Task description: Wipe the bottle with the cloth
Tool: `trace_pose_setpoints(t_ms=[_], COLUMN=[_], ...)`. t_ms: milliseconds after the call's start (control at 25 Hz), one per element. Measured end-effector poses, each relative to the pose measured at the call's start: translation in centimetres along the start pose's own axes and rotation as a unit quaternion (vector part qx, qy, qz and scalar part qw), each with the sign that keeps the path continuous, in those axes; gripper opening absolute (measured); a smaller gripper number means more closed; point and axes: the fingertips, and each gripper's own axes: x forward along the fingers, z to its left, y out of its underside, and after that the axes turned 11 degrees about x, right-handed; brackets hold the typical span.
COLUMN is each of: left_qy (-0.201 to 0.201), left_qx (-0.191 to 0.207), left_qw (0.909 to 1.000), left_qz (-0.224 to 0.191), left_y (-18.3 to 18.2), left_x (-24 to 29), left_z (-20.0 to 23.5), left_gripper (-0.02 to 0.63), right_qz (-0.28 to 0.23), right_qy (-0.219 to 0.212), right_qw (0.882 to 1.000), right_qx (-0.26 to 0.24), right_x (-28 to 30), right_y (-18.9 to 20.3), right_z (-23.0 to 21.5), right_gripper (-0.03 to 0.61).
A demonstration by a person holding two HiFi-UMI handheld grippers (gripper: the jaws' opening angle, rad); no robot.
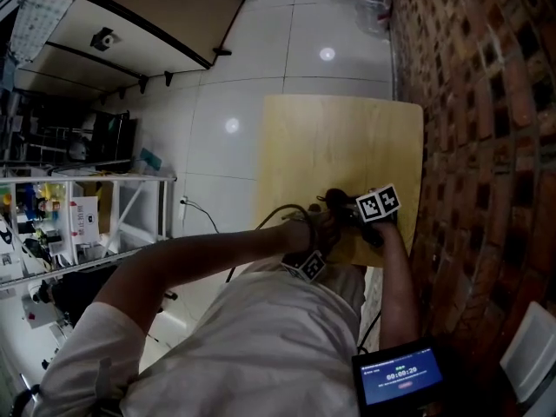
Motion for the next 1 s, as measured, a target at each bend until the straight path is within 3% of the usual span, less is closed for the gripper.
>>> trace_pose_setpoints(t_ms=[240,360,440,560,720,800,840,920,1000], left_qy=[0.025,0.025,0.019,0.02,0.045,0.076,0.097,0.135,0.17], left_qx=[-0.024,-0.038,-0.044,-0.079,-0.203,-0.287,-0.339,-0.442,-0.538], left_qw=[0.9994,0.999,0.9988,0.9966,0.978,0.9547,0.9355,0.8853,0.8223], left_qz=[-0.006,0.0,0.008,0.008,-0.001,-0.012,-0.024,-0.052,-0.076], left_y=[-0.7,-0.6,-0.5,-0.2,1.1,2.2,2.6,3.4,4.5], left_x=[-1.0,-0.9,-0.7,-0.4,0.8,1.2,1.3,1.7,2.3], left_z=[-0.4,-0.3,0.0,0.4,0.6,0.6,0.6,0.8,1.0], left_gripper=[0.152,0.152,0.153,0.153,0.153,0.153,0.153,0.153,0.153], right_qz=[0.061,0.094,0.093,-0.02,-0.182,-0.219,-0.227,-0.233,-0.228], right_qy=[0.086,0.177,0.213,0.195,0.186,0.173,0.167,0.154,0.127], right_qw=[0.994,0.979,0.972,0.98,0.959,0.95,0.948,0.951,0.959], right_qx=[0.002,-0.028,-0.04,0.019,0.114,0.14,0.145,0.135,0.11], right_x=[2.0,2.3,2.0,-0.1,-5.2,-6.2,-6.2,-5.6,-4.3], right_y=[1.5,3.6,5.0,5.0,6.1,7.9,8.8,10.4,11.3], right_z=[-4.2,-7.7,-9.4,-9.5,-10.1,-10.1,-9.9,-8.9,-6.9], right_gripper=[0.084,0.084,0.085,0.086,0.086,0.086,0.086,0.085,0.084])
